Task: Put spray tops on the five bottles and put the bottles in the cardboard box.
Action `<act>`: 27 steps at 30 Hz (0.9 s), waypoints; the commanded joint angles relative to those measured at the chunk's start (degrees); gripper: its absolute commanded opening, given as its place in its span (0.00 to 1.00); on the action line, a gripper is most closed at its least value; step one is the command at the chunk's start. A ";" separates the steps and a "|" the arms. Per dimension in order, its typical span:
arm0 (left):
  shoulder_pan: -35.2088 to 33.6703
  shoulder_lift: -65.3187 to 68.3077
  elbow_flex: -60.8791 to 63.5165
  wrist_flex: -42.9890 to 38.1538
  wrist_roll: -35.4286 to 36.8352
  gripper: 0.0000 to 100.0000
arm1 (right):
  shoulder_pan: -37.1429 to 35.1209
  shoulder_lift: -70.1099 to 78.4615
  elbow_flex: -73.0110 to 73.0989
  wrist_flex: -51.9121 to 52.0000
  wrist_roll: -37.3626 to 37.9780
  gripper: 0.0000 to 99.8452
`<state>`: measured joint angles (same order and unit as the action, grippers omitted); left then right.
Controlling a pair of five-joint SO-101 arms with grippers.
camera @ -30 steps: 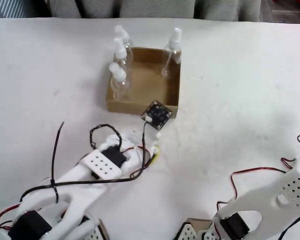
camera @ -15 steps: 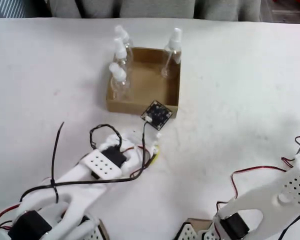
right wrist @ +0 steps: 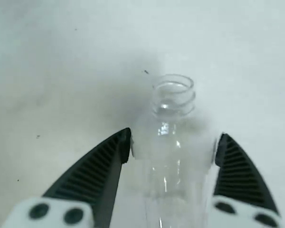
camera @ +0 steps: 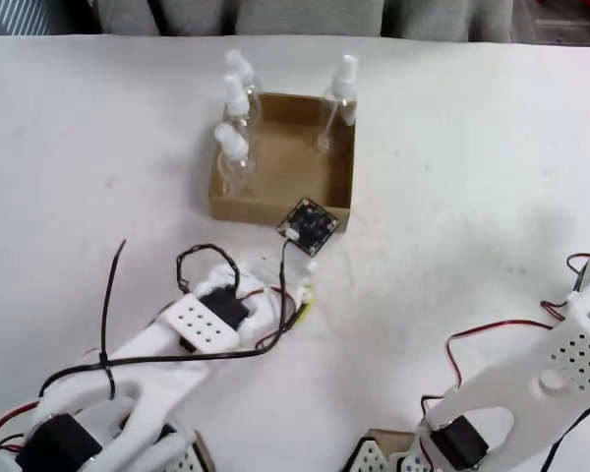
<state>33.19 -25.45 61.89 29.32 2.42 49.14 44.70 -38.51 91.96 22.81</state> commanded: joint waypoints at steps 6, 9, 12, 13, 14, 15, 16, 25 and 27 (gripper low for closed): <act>-0.57 -2.68 -0.70 -1.49 -0.62 0.02 | -0.57 -1.54 -7.82 2.68 1.23 0.30; -0.57 -2.77 -0.70 -1.49 -0.62 0.02 | -0.75 -1.19 -8.35 3.47 1.23 0.28; -0.57 -2.77 -0.70 -1.49 -0.62 0.02 | -0.84 -1.10 -7.82 3.30 1.23 0.28; -0.57 -2.77 -0.70 -1.49 -0.62 0.02 | -0.84 -0.84 -7.82 3.30 1.23 0.28; -0.57 -2.77 -0.70 -1.49 -0.62 0.02 | -0.84 -0.31 -8.18 3.30 1.23 0.28; -0.57 -2.86 -0.70 -1.49 -0.62 0.02 | -0.84 0.40 -8.35 3.30 1.41 0.28; -0.57 -2.86 -0.70 -1.49 -0.62 0.02 | -0.84 1.01 -8.35 3.21 2.37 0.28; -0.57 -2.68 -0.70 -1.49 -0.62 0.02 | -0.92 4.26 -10.11 2.33 3.87 0.27; -0.57 -2.68 -0.70 -1.49 -0.62 0.02 | -0.92 4.26 -10.55 2.42 3.87 0.27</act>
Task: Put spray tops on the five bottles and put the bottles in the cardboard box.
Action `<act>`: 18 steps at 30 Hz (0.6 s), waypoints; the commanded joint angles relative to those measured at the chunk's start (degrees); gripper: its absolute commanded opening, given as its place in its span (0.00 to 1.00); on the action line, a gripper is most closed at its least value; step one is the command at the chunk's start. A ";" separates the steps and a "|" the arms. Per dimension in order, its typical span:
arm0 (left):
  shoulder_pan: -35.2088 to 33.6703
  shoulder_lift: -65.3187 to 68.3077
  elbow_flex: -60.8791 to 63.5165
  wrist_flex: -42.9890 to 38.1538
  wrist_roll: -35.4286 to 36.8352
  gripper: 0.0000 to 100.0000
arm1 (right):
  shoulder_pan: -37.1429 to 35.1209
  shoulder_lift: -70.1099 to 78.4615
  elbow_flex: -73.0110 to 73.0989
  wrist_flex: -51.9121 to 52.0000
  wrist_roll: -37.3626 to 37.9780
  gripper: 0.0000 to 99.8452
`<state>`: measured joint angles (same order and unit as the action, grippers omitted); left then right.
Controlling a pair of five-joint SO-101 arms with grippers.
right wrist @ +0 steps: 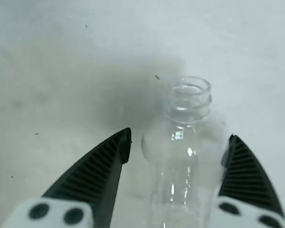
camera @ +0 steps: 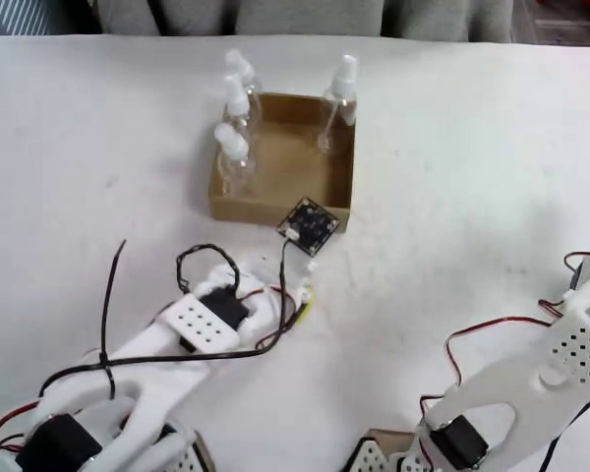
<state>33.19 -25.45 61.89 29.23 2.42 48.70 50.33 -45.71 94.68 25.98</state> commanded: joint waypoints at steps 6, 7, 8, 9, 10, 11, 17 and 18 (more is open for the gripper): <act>-0.57 -2.68 -0.70 -1.41 -0.62 0.02 | -1.19 -1.45 -3.34 -1.80 0.79 0.18; -0.57 -2.68 -0.70 -1.41 -0.62 0.02 | -1.19 -1.45 -3.34 -1.80 0.79 0.17; -0.57 -2.68 -0.70 -1.41 -0.62 0.02 | -1.19 -1.63 -3.34 -1.80 0.79 0.15; -0.57 -2.68 -0.70 -1.41 -0.62 0.02 | -1.19 -1.89 -3.34 -1.80 0.79 0.13; -0.57 -2.68 -0.70 -1.41 -0.62 0.02 | -1.19 -1.98 -3.34 -1.80 0.79 0.11; -0.57 -2.68 -0.70 -1.41 -0.62 0.02 | -1.19 -2.15 -3.43 -1.63 0.79 0.08; -0.57 -2.68 -0.70 -1.41 -0.62 0.02 | -0.75 -7.08 -9.49 4.53 0.53 0.03; -0.57 -2.68 -0.70 -1.41 -0.62 0.02 | -0.48 -8.84 -9.32 4.53 0.44 0.02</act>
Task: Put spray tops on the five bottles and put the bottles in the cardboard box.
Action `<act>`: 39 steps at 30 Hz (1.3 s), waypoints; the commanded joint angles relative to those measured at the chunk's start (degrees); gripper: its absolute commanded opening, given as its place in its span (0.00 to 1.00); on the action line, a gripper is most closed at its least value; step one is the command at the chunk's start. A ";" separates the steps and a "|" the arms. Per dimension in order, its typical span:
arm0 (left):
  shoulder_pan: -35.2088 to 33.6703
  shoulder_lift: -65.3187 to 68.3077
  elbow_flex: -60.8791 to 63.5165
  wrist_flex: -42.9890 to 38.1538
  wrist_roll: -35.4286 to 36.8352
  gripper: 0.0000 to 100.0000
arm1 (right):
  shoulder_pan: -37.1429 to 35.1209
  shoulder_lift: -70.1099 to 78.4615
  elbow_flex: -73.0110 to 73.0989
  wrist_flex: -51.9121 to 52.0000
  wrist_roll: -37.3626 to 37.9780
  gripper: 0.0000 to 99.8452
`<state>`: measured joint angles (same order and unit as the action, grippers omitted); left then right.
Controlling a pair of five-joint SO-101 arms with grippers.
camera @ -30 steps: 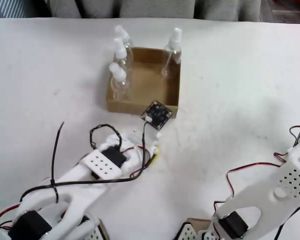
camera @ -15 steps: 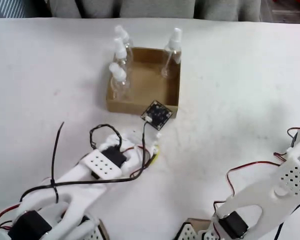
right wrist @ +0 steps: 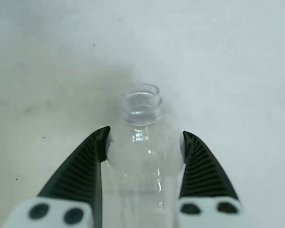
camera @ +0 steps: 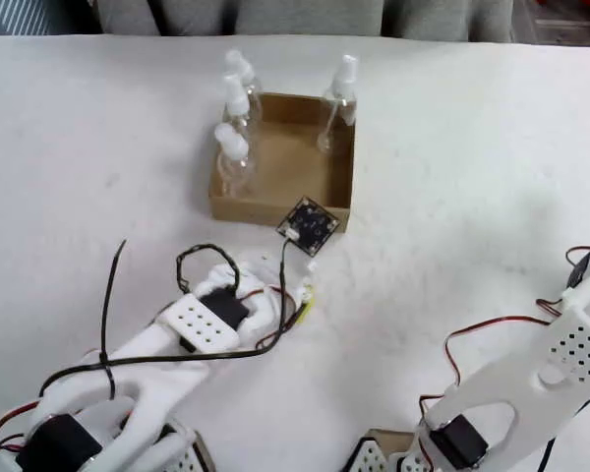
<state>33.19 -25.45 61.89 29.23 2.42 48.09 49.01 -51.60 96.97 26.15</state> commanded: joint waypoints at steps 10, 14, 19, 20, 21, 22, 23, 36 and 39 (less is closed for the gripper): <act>-0.57 -2.68 -0.70 -1.41 -0.62 0.02 | 2.33 -29.93 23.12 1.80 0.09 0.02; -0.57 -2.95 -0.53 -1.41 -0.62 0.02 | 2.68 -34.68 32.09 -3.56 0.09 0.02; -0.57 -2.95 -0.62 -1.41 -0.62 0.02 | 1.80 -40.22 34.73 -1.54 -4.31 0.02; -0.57 -3.03 -0.62 -1.41 -0.62 0.02 | 1.36 -41.71 34.81 -0.31 -4.40 0.02; -0.84 -3.03 -0.62 -1.41 -0.62 0.02 | 1.10 -43.12 34.81 0.84 -4.40 0.02; -1.27 -3.03 -0.62 -1.41 -0.62 0.02 | 0.92 -44.26 34.90 1.27 -4.66 0.02; -1.63 -3.03 -0.70 -1.41 -0.62 0.02 | 0.66 -45.67 35.52 1.27 -4.75 0.02; -2.07 -3.12 -1.05 -1.32 -0.62 0.02 | -3.03 -61.23 59.87 -13.14 -8.26 0.02; -2.07 -3.12 -1.05 -1.32 -0.62 0.02 | -6.81 -63.16 62.51 -18.59 -11.52 0.02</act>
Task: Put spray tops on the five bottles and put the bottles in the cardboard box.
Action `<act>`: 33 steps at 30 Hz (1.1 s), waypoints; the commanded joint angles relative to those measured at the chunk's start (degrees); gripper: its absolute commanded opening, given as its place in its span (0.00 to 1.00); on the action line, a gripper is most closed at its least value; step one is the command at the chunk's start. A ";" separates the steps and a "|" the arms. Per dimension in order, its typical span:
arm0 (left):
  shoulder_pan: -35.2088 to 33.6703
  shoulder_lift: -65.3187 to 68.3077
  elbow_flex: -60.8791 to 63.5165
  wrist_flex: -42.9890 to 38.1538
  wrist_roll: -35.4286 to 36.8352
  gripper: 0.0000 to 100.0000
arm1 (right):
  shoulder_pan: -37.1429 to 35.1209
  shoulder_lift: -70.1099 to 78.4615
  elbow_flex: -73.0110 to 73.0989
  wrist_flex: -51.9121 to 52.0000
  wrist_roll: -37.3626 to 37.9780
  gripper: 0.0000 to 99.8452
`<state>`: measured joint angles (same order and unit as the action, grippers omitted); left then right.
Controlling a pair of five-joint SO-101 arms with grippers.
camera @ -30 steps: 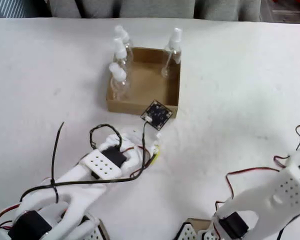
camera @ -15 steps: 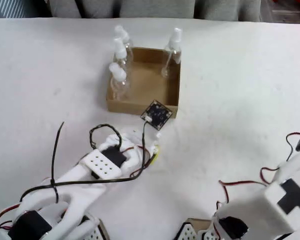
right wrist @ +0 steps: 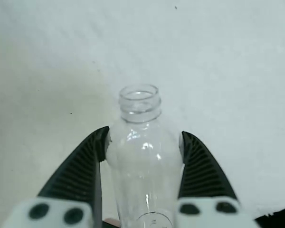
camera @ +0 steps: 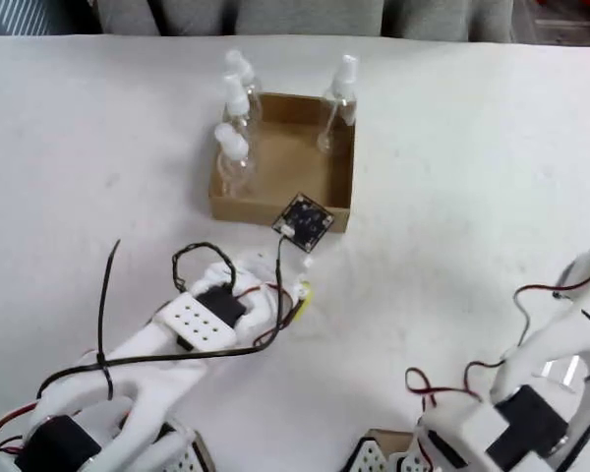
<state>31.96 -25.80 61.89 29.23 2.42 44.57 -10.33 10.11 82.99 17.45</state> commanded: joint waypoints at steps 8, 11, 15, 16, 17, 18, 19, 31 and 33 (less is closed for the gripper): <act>-1.01 -2.77 -1.14 -1.32 -0.62 0.02 | -19.91 -4.70 0.79 -9.19 -12.92 0.02; -2.15 -2.77 -1.32 -1.41 -0.44 0.02 | -23.43 -6.11 1.41 -7.78 -16.18 0.02; -2.77 -2.77 -2.20 -1.14 -0.44 0.02 | -24.13 -9.71 6.07 -9.89 -20.22 0.02; -2.86 -2.77 -2.29 -1.23 -0.26 0.02 | -24.40 -10.59 8.00 -11.91 -20.48 0.02; -2.86 -2.77 -2.29 -1.32 -0.26 0.02 | -24.75 -11.47 10.46 -14.02 -20.48 0.02; -2.77 -2.77 -2.37 -1.32 -0.26 0.02 | -25.27 -12.26 13.10 -16.31 -20.48 0.02; -2.68 -2.77 -2.37 -1.32 -0.26 0.02 | -25.98 -13.23 15.74 -18.68 -20.48 0.02; -2.86 -2.95 -4.40 -1.05 -0.18 0.02 | -34.24 -31.60 44.84 -44.18 -23.65 0.02; -2.86 -4.53 -5.89 -0.88 -0.09 0.02 | -34.51 -34.95 48.44 -46.37 -24.00 0.02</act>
<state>29.85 -25.89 60.75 29.23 2.42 11.08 -40.04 55.38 40.62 -5.93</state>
